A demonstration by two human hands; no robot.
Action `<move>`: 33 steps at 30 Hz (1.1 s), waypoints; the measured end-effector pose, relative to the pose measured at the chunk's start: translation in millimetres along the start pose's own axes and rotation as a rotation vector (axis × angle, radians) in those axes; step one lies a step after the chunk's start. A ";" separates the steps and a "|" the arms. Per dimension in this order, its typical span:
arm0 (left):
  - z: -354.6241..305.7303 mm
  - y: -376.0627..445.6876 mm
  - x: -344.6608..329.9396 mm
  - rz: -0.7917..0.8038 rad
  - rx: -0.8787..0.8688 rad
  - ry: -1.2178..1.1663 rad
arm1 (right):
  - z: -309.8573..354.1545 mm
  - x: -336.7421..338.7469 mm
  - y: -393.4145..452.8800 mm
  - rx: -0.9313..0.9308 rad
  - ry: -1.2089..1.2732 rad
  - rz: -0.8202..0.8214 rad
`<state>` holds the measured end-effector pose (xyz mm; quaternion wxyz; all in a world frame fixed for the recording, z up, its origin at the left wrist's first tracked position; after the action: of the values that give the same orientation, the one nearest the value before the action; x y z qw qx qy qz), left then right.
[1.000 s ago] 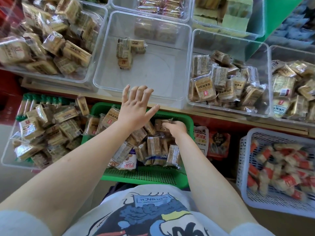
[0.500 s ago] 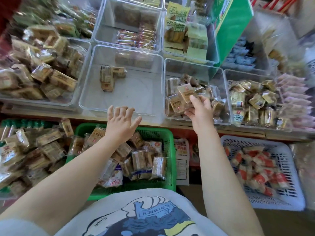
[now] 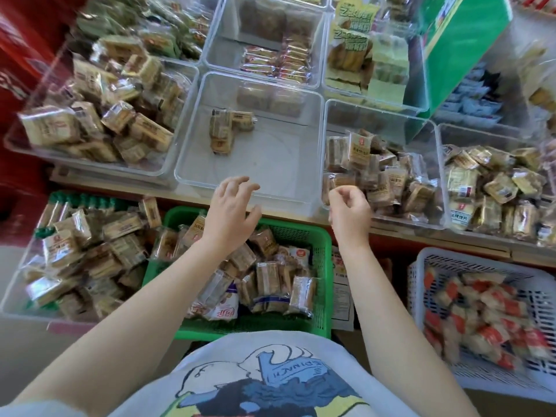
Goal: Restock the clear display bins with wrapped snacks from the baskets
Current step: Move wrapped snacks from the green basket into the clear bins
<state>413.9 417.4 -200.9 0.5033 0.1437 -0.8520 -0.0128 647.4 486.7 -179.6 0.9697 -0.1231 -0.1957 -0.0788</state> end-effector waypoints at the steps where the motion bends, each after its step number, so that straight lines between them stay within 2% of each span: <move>1: 5.9 -9.3 12.5 -0.115 0.017 -0.028 | -7.6 -15.8 -14.1 -0.002 -0.033 0.122; 2: 15.3 -20.8 17.7 -0.175 0.052 -0.039 | -19.3 -30.2 -27.2 -0.029 -0.071 0.222; 3: 24.7 -32.7 15.7 -0.166 0.089 -0.040 | -33.8 -42.9 -38.1 -0.073 -0.120 0.298; 6: 48.8 -60.8 -11.5 0.027 0.139 0.101 | -82.0 -72.7 -63.9 -0.222 -0.295 0.486; 8: 67.8 -74.4 -28.7 0.198 0.252 0.254 | -109.6 -83.0 -75.6 -0.295 -0.406 0.577; 10: 84.2 -85.4 -39.5 0.353 0.393 0.333 | -123.7 -86.9 -82.3 -0.329 -0.455 0.613; 12: 89.7 -86.9 -44.3 0.405 0.424 0.385 | -124.6 -88.1 -85.6 -0.333 -0.466 0.621; 18: 78.4 -76.7 -40.1 0.295 0.358 0.349 | -104.5 -91.8 -78.5 -0.318 -0.426 0.608; 25: 69.2 -92.8 -15.7 0.122 0.344 0.085 | -76.2 -93.0 -72.5 -0.264 -0.330 0.606; 31: -3.4 -62.6 14.1 0.129 0.083 -0.241 | -18.8 -82.9 -69.9 0.032 -0.198 0.826; 33: -33.3 -45.2 23.1 0.122 0.008 -0.308 | 4.0 -66.9 -60.1 0.112 -0.143 0.797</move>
<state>442.6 372.2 -172.3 0.3660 0.0902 -0.9262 -0.0006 573.0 437.3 -190.3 0.9134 -0.1414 -0.2037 0.3229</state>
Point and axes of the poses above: each hand's wrist, its own y-axis towards the middle knuckle, its own x-axis out of the back of the hand, z = x × y, the point moved 8 cm from there along y, towards the middle knuckle, and after that the axes turned 6 degrees about -z, right-handed, at the moved point
